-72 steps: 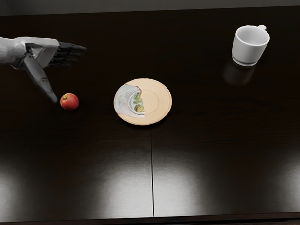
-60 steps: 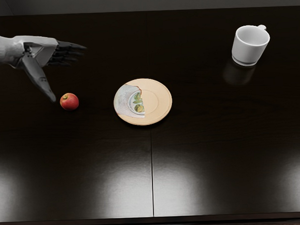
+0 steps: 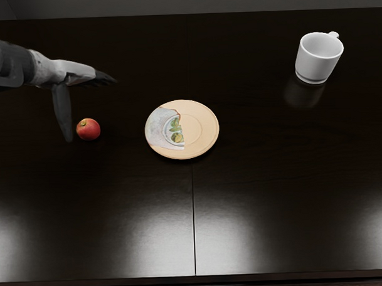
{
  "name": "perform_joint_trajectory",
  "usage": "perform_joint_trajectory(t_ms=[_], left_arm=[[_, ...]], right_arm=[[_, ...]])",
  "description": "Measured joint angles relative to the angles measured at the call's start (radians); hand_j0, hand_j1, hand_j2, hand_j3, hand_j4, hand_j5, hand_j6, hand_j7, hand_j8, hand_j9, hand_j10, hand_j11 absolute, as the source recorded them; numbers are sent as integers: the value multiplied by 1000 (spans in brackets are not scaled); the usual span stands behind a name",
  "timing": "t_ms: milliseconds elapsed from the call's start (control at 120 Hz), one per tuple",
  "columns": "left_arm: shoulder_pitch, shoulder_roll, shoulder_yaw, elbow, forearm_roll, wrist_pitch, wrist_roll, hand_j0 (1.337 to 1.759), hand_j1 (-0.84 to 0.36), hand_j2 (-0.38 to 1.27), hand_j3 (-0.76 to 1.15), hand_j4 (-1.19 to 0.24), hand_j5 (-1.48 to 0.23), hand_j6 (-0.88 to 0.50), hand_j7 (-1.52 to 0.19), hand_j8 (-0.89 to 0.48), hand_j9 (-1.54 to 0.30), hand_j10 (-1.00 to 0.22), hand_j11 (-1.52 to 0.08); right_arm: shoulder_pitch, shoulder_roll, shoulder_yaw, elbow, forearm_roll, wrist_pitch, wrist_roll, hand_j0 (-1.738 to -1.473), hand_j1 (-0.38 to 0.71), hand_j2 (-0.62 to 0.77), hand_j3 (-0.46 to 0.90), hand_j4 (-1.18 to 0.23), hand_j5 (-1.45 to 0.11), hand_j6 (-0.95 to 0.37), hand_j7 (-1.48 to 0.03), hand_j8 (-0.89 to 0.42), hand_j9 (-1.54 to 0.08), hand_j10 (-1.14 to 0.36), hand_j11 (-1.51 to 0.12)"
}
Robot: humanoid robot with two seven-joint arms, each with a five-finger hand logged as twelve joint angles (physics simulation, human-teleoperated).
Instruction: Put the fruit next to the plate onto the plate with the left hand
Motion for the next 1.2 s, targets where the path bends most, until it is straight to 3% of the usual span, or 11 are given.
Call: perform_joint_trajectory(t_ms=[83, 175, 392, 567, 867, 1200], left_arm=[[36, -9, 16, -44, 126, 35, 3, 1658, 324, 5, 0, -25, -28, -26, -28, -26, -28, -24, -28], [38, -27, 77, -69, 259, 170, 4, 1658, 324, 5, 0, -25, -29, -26, -28, -26, -28, -25, -28], [104, -90, 162, -66, 409, 318, 5, 1658, 290, 11, 0, -55, -66, -56, -66, -55, -66, -54, -66], [148, -147, 176, -17, 471, 367, 5, 1658, 206, 26, 0, -126, -158, -127, -158, -127, -158, -125, -157], [142, -195, 191, 1, 514, 391, 5, 1658, 157, 35, 0, -166, -211, -168, -211, -167, -211, -166, -211], [152, -214, 244, 107, 517, 417, 5, 1658, 124, 40, 0, -194, -246, -195, -246, -194, -246, -193, -246]], right_arm=[[0, 0, 0, 0, 0, -3, 0, -1658, -349, 0, 0, 0, 0, 0, 0, 0, 0, 0, 0], [1, 0, 0, -1, 0, -5, 0, -1658, -349, 0, 0, 0, 0, 0, 0, 0, 0, 0, 0], [2, 0, 0, -1, 0, -6, 0, -1658, -349, 0, 0, 0, 0, 0, 0, 0, 0, 0, 0], [2, 0, 0, -1, 0, -7, 0, -1658, -349, 0, 0, 0, 0, 0, 0, 0, 0, 0, 0], [2, 0, 1, -1, 0, -7, 0, -1658, -349, 0, 0, 0, 0, 0, 0, 0, 0, 0, 0], [2, 0, 1, -1, 0, -7, 0, -1658, -349, 0, 0, 0, 0, 0, 0, 0, 0, 0, 0]])
